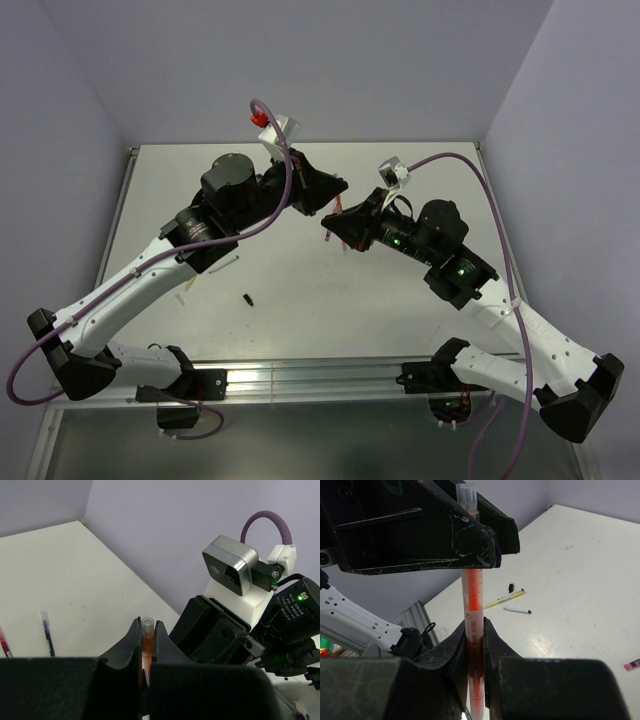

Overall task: Insert the pens into the pen caps
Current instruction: Press the pen cap onto the pen.

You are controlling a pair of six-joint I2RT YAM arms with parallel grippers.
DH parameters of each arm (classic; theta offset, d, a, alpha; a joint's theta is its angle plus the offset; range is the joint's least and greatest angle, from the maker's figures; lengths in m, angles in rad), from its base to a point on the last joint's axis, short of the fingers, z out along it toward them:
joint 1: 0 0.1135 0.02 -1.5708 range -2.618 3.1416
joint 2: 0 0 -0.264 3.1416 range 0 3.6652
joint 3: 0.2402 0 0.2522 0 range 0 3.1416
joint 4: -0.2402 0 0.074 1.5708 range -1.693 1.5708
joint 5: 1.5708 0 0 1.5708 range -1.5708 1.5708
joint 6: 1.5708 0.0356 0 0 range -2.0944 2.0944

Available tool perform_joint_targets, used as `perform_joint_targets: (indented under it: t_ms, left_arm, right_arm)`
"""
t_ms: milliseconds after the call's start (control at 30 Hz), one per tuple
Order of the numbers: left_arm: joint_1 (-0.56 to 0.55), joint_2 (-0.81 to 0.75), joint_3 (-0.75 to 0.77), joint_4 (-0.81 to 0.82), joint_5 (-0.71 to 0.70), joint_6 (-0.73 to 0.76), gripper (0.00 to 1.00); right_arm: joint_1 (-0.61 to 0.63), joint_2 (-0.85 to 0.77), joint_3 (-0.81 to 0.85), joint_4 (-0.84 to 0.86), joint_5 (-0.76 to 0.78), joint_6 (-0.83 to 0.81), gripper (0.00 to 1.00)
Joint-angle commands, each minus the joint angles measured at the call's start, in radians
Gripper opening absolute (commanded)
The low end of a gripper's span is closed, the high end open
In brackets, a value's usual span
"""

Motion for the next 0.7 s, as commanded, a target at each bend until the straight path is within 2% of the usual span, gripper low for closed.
perform_joint_targets:
  t_ms: [0, 400, 667]
  left_arm:
    - [-0.003, -0.027, -0.001, 0.069, 0.092, -0.003, 0.0]
    - [-0.008, -0.09, -0.188, 0.13, 0.14, -0.054, 0.0]
    - [-0.037, -0.105, -0.241, 0.155, 0.127, -0.06, 0.0]
  right_arm:
    - [0.008, -0.002, 0.032, 0.007, 0.029, -0.009, 0.0]
    - [0.007, -0.022, 0.052, -0.001, 0.084, -0.021, 0.0]
    - [0.007, -0.017, 0.064, -0.006, 0.103, -0.024, 0.0]
